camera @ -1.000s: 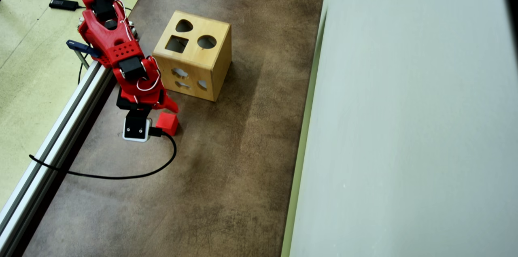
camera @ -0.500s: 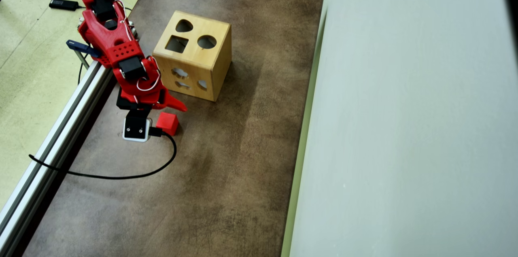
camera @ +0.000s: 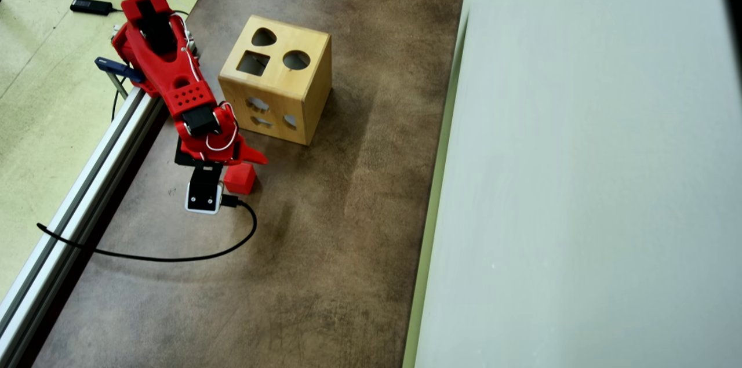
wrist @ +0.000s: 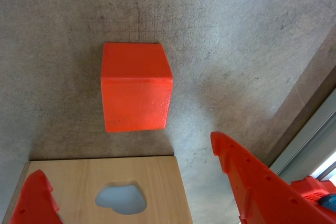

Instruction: Pick and place the red cube on the square hole

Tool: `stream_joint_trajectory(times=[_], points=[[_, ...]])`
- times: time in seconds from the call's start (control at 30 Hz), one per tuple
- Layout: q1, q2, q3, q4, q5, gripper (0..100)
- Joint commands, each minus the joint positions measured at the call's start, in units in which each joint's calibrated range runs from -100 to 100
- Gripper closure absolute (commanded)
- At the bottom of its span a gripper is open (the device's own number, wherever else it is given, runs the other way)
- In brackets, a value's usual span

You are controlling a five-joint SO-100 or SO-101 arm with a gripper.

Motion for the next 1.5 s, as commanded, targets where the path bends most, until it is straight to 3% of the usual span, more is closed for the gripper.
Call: stream_joint_trajectory(times=[0.0,0.43,0.67,1.47], points=[[-0.4,-0.2,-1.4,-0.5,0.3,55],[-0.5,4.7,-2.3,-0.6,0.3,55],[-2.1,4.7,-1.4,-6.6,0.3,55],[-2.5,7.9,-2.2,-6.7,-0.1,55]])
